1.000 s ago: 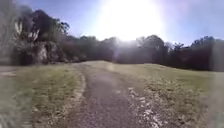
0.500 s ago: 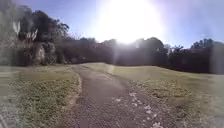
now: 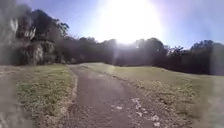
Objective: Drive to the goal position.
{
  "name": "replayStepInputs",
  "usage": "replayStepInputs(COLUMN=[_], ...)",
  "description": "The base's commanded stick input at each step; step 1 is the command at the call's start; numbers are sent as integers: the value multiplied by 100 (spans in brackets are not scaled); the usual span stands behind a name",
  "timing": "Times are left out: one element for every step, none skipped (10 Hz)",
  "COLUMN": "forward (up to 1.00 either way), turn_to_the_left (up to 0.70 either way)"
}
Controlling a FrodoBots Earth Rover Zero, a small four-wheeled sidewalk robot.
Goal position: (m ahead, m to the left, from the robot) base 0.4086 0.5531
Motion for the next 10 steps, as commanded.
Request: replayStepInputs(forward=[50, 50, 50, 50, 50, 50, 50, 50, 50, 50], turn_to_the_left=[0, 0, 0, 0, 0, 0, 0, 0, 0, 0])
